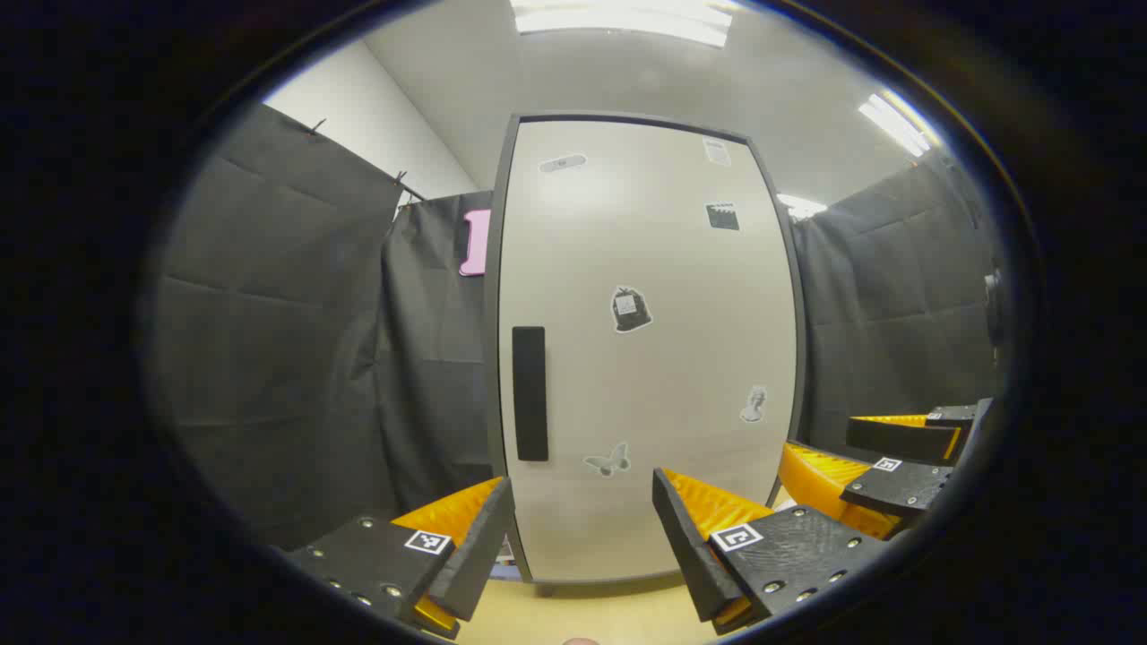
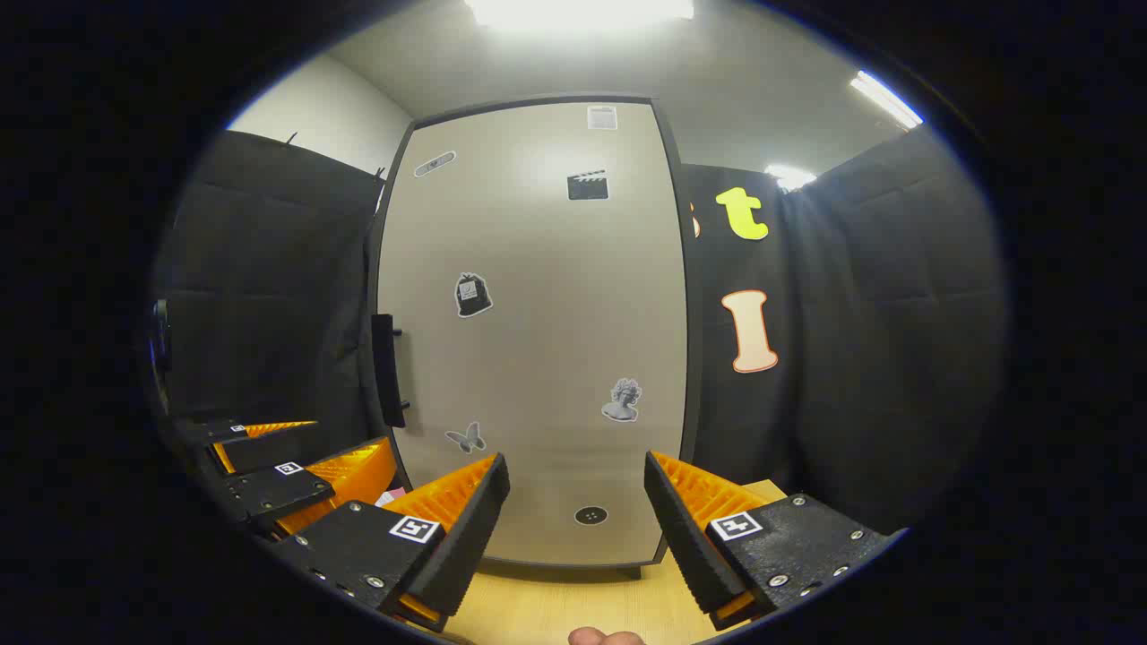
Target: Open the cabinet door with the right hand, grasp the bottle in the cabinet with the left hand and place it on the coaster, then close the cabinet door with the right hand.
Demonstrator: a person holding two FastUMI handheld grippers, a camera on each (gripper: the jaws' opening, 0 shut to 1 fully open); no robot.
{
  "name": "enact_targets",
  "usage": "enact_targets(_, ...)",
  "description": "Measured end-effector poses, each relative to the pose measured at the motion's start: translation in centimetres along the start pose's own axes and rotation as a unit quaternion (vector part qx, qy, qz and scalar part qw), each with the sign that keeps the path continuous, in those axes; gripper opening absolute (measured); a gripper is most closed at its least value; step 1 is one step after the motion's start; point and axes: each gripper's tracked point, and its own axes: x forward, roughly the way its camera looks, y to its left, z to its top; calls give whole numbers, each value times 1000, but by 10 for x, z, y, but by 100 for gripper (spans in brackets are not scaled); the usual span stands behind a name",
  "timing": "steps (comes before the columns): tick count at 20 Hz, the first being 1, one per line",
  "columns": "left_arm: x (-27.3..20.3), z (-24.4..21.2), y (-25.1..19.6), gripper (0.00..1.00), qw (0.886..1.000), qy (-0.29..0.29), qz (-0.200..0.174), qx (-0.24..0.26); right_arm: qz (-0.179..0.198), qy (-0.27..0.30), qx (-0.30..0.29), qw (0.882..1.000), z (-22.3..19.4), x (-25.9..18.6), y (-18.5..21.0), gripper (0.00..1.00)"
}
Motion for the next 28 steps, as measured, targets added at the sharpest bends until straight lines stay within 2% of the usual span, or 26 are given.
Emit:
enact_targets(19,-4,10,-2,89,1000,-6,-6,-5,3,-5,-2,1000,7,-2,-4,94)
enact_targets(25,-16,6,14,89,1000,-10,0,-5,14,-12,-7,1000,13,8,2,94)
enact_targets(28,-32,-1,37,89,1000,-10,16,-7,34,-18,-9,999,19,17,16,94)
